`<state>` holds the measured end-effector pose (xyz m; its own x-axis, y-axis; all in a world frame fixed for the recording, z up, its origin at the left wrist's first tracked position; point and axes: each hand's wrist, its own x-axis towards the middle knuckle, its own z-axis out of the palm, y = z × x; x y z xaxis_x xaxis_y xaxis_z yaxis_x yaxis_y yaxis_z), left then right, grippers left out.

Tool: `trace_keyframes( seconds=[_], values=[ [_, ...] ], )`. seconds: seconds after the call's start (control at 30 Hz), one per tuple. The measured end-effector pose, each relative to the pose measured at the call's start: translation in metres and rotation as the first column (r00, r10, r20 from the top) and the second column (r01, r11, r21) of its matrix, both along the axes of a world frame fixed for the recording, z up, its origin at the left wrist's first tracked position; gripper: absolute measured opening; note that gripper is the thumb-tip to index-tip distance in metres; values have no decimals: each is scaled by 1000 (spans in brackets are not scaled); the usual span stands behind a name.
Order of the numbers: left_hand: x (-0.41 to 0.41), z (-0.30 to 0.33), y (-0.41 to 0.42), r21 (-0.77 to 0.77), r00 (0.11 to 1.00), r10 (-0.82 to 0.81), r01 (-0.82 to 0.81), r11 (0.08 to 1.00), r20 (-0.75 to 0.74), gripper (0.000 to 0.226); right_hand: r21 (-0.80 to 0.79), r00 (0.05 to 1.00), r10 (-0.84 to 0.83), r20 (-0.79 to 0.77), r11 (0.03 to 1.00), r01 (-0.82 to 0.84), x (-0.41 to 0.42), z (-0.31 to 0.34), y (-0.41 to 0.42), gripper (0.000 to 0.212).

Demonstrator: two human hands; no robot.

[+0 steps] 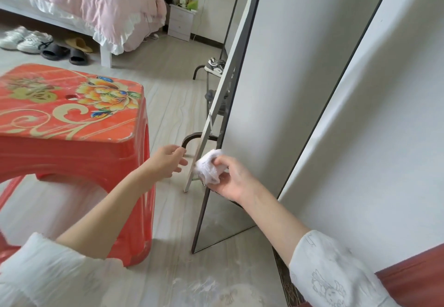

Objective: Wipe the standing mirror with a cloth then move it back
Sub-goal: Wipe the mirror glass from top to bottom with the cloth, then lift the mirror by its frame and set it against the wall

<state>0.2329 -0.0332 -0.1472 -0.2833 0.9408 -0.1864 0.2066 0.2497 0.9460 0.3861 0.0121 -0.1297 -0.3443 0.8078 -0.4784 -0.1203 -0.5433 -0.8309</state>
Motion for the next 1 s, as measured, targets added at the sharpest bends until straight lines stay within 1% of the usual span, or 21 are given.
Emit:
trace_keyframes(
  seconds=[0.07,0.17,0.27,0.33,0.43,0.47,0.53,0.6,0.7,0.77,0.83,0.9,1.0],
  values=[
    [-12,-12,-4,-31,998,-17,16,999,-56,29,-37,995,11,97,999,-8,-15,-19,-3,24],
    [-21,-39,-1,-66,984,-48,37,997,-171,28,-43,985,32,172,999,-25,-37,-40,7,21],
    [-24,-74,9,-191,940,-151,94,977,-307,29,-60,976,33,217,998,-20,-57,-66,24,20],
    [-31,-92,14,-275,910,-212,115,955,-357,31,-109,968,64,241,993,-38,-68,-82,32,18],
    [-42,-97,12,-392,896,-274,125,911,-351,31,-215,950,85,300,976,-19,-75,-95,36,24],
    [-44,-93,8,-430,886,-310,145,891,-345,30,-245,946,86,311,969,-7,-76,-94,34,22],
    [-47,-77,0,-495,861,-388,192,847,-329,25,-292,937,89,337,956,14,-79,-80,28,14],
    [-53,-47,-9,-538,862,-413,207,817,-295,22,-311,922,104,374,950,19,-84,-51,26,12],
    [-71,9,-16,-574,883,-404,207,792,-238,27,-259,902,130,412,966,-21,-102,11,29,12],
    [-87,46,-20,-562,895,-380,194,804,-234,26,-175,883,135,449,983,-62,-121,53,32,11],
    [-106,80,-23,-545,912,-325,145,826,-250,26,-54,839,147,524,989,-140,-143,87,32,17],
    [-130,109,-27,-532,924,-257,72,844,-283,26,93,790,162,591,959,-267,-170,111,32,21],
    [-171,146,-38,-507,938,-137,-46,861,-318,26,215,697,188,692,868,-447,-215,130,27,28]
  ],
)
